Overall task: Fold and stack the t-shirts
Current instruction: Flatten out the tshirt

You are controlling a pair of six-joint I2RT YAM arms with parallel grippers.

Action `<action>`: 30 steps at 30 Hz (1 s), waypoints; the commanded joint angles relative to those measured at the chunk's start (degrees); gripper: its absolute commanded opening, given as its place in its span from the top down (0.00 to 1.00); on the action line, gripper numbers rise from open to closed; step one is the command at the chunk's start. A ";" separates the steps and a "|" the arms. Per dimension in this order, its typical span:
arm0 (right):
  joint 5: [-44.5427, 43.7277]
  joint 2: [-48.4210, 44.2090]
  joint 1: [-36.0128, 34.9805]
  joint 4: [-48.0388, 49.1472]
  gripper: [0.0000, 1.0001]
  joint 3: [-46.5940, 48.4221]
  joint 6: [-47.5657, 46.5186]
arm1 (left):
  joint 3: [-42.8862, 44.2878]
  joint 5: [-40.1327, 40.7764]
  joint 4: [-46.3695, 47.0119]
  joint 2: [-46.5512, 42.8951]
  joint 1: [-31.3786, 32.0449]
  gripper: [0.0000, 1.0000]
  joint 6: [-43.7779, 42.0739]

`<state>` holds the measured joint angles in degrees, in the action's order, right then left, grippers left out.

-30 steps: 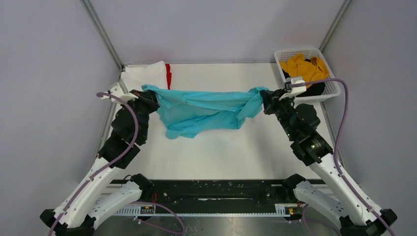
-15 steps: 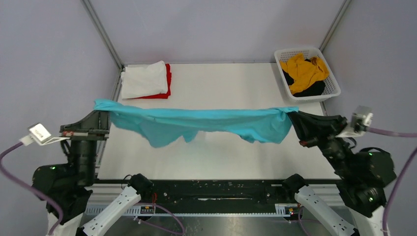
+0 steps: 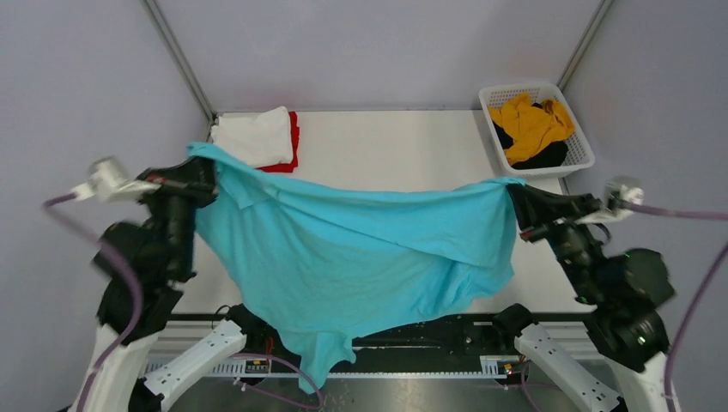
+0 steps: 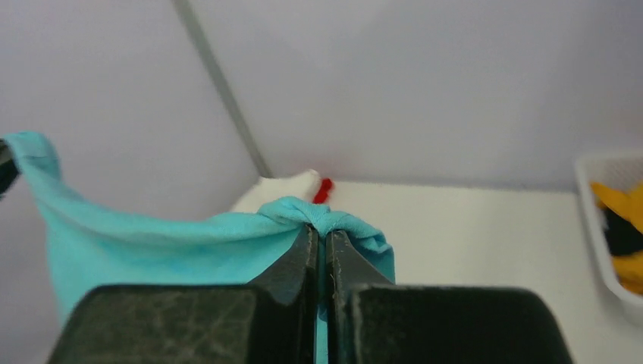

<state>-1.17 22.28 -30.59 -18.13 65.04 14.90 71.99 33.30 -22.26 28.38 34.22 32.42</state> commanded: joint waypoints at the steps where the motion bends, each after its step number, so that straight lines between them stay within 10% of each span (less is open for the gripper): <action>1: -25.46 10.53 0.27 0.82 1.00 -6.90 -2.83 | -3.92 17.89 -1.09 17.56 -0.58 1.00 0.24; 6: -35.16 28.01 3.19 6.76 0.96 -16.74 -1.12 | -4.67 7.94 3.06 43.65 -9.02 0.87 1.90; 11: -30.18 49.14 9.36 5.66 0.03 -12.62 5.39 | 11.45 1.62 -8.10 67.29 -12.94 0.09 3.28; 16: -25.03 53.73 9.50 0.48 0.00 -8.24 7.48 | 10.83 -5.35 -10.52 68.90 -12.81 0.01 2.64; 30: 5.12 46.21 8.30 7.81 0.01 -27.05 19.32 | -28.18 -32.48 3.40 51.88 -1.22 0.01 14.29</action>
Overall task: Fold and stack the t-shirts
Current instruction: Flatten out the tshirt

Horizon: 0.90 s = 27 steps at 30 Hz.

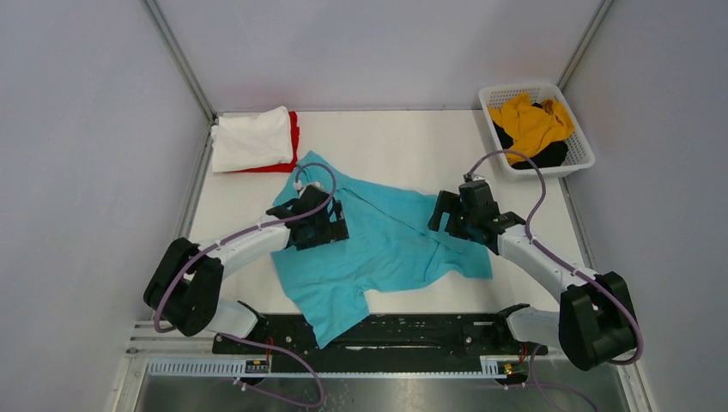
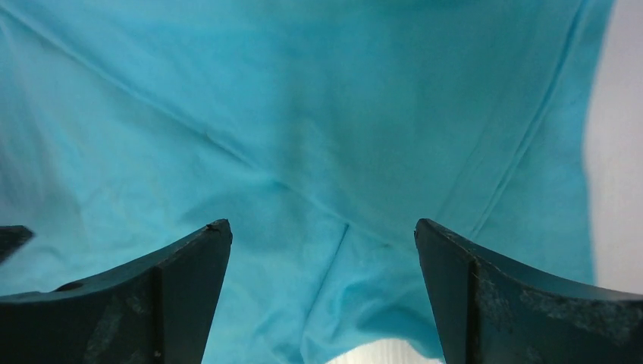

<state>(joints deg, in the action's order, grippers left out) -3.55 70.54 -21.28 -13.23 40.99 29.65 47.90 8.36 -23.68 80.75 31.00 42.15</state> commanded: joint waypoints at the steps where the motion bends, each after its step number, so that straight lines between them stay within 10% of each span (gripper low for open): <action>1: 7.13 -2.15 -1.40 3.40 0.01 -3.73 4.88 | -5.30 -7.74 5.97 -0.27 2.04 0.01 4.94; 20: -2.62 23.12 -0.08 4.71 0.01 9.24 4.44 | 31.02 -3.27 -0.93 35.31 -7.11 0.01 -1.28; 27: -3.91 15.33 0.80 3.15 0.01 8.60 3.88 | 27.99 -3.11 -2.49 23.49 -7.19 0.01 -3.32</action>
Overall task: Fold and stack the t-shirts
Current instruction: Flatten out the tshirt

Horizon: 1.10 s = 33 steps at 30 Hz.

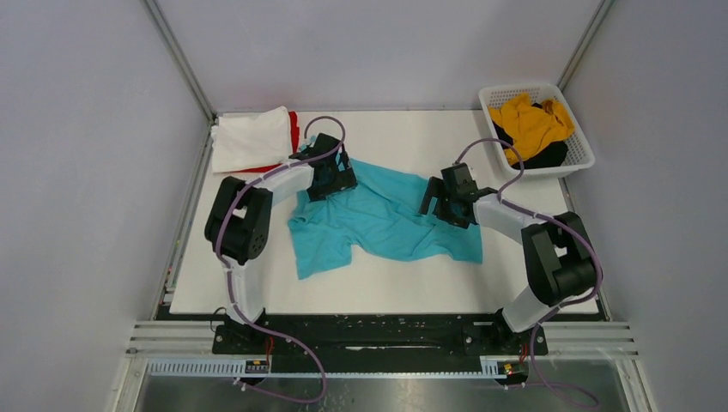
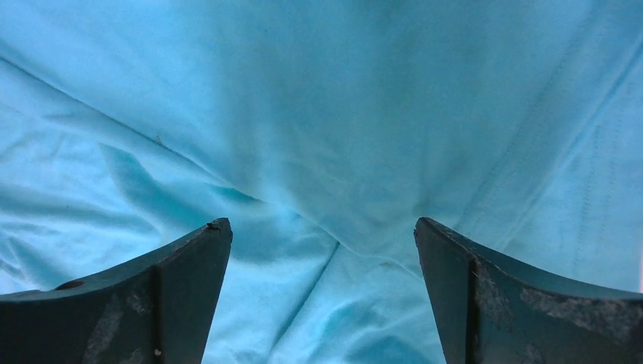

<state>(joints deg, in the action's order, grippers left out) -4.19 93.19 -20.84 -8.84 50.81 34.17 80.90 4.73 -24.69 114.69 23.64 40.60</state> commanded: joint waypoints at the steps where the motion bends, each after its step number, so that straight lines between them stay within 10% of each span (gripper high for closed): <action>1: -4.01 -9.85 0.36 -1.74 0.00 -2.55 -0.08 | -8.26 0.53 -0.80 -14.50 0.51 0.01 -1.45; 15: -20.80 -45.82 0.75 -10.92 0.01 -19.94 9.06 | -49.33 11.13 -11.03 -56.96 7.56 0.04 15.91; 22: -20.41 -46.97 0.71 -10.57 0.01 -21.08 7.85 | -49.53 9.34 -9.10 -52.34 7.87 0.40 15.72; 33: -20.59 -41.02 0.70 -10.79 0.01 -19.12 6.43 | -46.13 6.73 -7.66 -38.11 11.78 0.60 15.36</action>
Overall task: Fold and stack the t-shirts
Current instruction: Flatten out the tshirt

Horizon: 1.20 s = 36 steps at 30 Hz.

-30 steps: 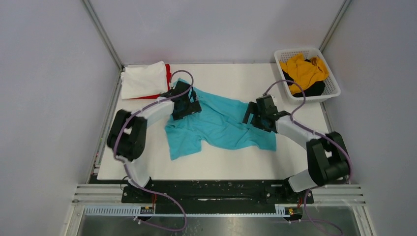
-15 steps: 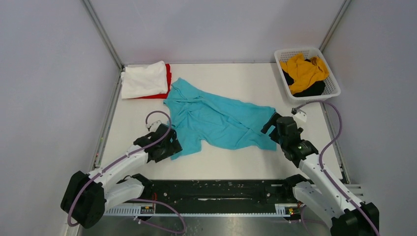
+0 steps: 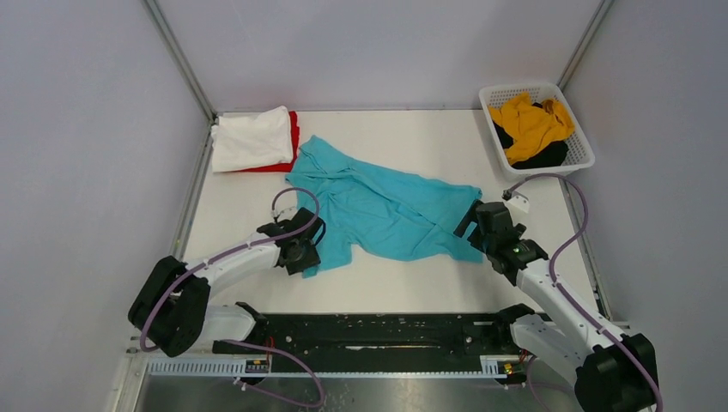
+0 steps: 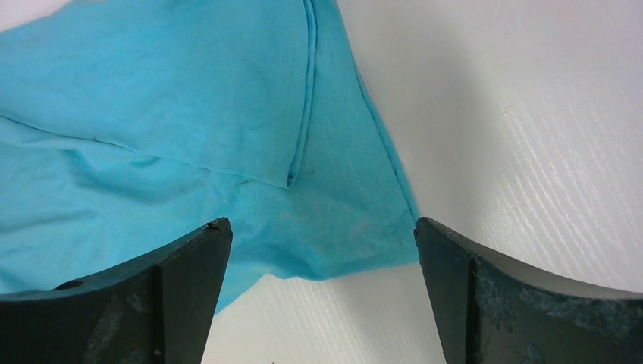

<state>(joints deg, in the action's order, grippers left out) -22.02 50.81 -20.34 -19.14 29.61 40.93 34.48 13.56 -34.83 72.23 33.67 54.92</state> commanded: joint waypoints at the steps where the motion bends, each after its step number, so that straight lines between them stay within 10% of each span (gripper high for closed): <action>1: -2.87 1.75 0.21 -0.59 0.00 2.18 -0.34 | 0.45 -2.13 2.68 5.27 2.04 0.66 1.32; 5: -4.12 3.06 0.29 -2.00 0.00 2.71 0.25 | 1.77 -1.82 3.16 7.38 3.30 1.00 0.91; 20: -1.18 9.52 3.92 -14.24 0.05 3.60 2.61 | -0.69 6.77 0.16 -6.93 4.73 1.00 -0.66; 27: 6.70 18.42 3.99 -7.66 0.42 2.98 1.97 | -1.38 7.62 0.10 -10.03 4.70 1.00 -0.48; 36: 9.13 22.15 3.98 -5.94 0.62 3.18 0.99 | -1.06 9.56 -1.01 -13.69 4.71 1.00 -0.08</action>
<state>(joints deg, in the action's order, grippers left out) -15.31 71.96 -16.49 -26.20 32.82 41.74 33.17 20.51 -35.53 60.42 38.24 54.28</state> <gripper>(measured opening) 0.441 0.010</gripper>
